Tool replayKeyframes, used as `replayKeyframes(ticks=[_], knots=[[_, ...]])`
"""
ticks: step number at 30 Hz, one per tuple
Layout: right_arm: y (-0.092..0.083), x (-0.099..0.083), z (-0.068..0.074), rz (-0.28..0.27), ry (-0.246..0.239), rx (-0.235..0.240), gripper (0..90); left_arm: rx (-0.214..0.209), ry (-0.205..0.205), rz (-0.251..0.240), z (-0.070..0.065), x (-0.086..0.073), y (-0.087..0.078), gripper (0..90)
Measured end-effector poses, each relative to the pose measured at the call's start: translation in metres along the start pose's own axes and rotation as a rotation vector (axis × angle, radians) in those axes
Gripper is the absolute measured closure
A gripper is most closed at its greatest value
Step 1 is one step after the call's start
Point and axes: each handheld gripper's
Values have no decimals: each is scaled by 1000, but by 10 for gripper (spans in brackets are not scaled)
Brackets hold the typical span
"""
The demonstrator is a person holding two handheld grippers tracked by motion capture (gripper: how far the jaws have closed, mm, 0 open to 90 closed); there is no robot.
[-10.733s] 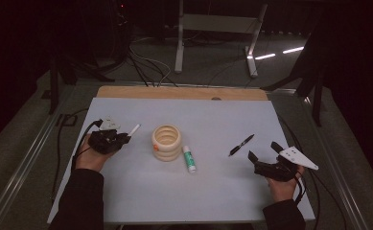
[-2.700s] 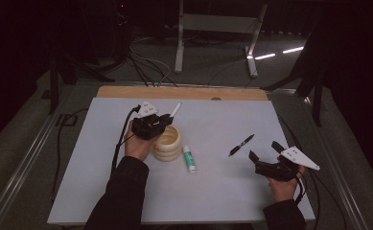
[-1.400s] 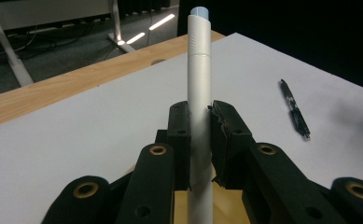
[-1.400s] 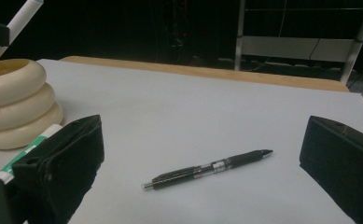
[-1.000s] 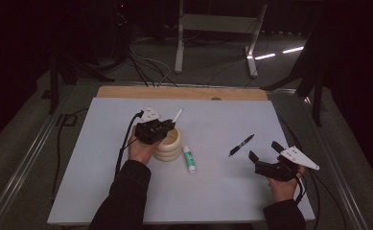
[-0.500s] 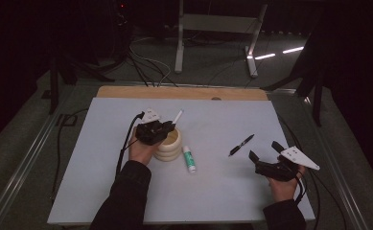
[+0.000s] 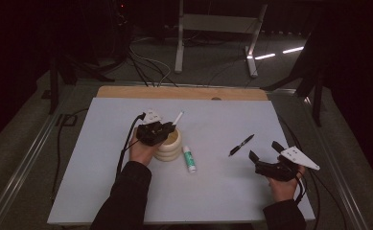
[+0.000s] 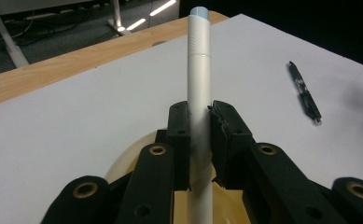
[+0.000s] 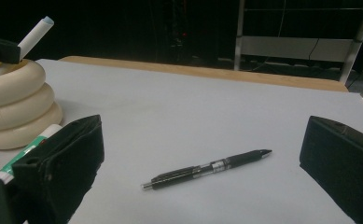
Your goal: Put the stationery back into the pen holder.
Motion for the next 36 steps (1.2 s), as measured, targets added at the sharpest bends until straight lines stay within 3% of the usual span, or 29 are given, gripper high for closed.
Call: replayKeyframes(ticks=[36], knots=[[0,0,0,3,1,1,1,12,17,32,-1,-3,2,785]])
Point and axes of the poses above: each handheld gripper's, and its own axes: y roughly forward along the jaws, x roughly out of its top, z roughly to its left, and after that the axes turned 3 degrees about -x, right-handed
